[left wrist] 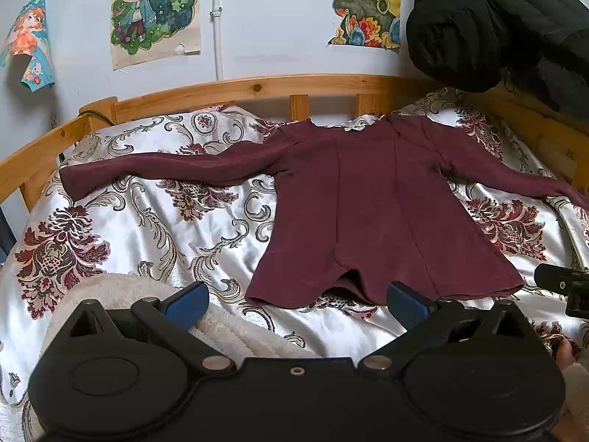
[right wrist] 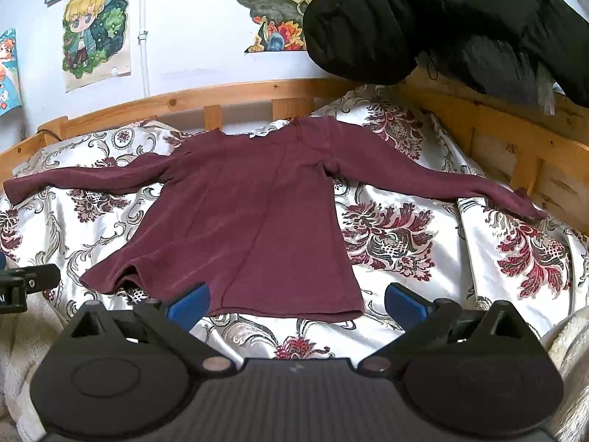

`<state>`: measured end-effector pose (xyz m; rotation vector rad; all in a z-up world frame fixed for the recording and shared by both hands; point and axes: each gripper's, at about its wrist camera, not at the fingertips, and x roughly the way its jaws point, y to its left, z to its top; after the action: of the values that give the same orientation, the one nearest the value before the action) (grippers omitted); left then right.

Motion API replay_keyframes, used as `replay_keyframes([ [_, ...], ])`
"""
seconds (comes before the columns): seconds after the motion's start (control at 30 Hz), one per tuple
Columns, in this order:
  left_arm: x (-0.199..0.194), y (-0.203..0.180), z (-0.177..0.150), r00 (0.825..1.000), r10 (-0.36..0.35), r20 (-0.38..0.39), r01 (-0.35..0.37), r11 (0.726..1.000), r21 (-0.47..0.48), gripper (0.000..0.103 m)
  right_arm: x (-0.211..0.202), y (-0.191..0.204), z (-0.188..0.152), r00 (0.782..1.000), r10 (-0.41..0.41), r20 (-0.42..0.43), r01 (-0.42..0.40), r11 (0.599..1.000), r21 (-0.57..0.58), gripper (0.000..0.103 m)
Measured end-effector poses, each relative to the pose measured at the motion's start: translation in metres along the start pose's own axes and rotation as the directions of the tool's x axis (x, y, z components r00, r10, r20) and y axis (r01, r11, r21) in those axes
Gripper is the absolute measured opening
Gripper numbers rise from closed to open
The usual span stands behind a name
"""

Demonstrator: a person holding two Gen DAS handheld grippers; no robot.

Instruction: Fold small clothes

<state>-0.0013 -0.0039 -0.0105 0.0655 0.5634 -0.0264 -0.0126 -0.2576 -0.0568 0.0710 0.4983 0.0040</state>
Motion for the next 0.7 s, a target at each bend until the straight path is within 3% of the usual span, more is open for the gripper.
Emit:
replay_keyframes([
  [0.7, 0.0009, -0.0033, -0.0059, 1.0, -0.006, -0.011, 0.006, 1.0, -0.004, 0.102, 0.0055, -0.0052, -0.0001, 0.999, 0.009, -0.035, -0.007, 0.999, 0.054, 0.103],
])
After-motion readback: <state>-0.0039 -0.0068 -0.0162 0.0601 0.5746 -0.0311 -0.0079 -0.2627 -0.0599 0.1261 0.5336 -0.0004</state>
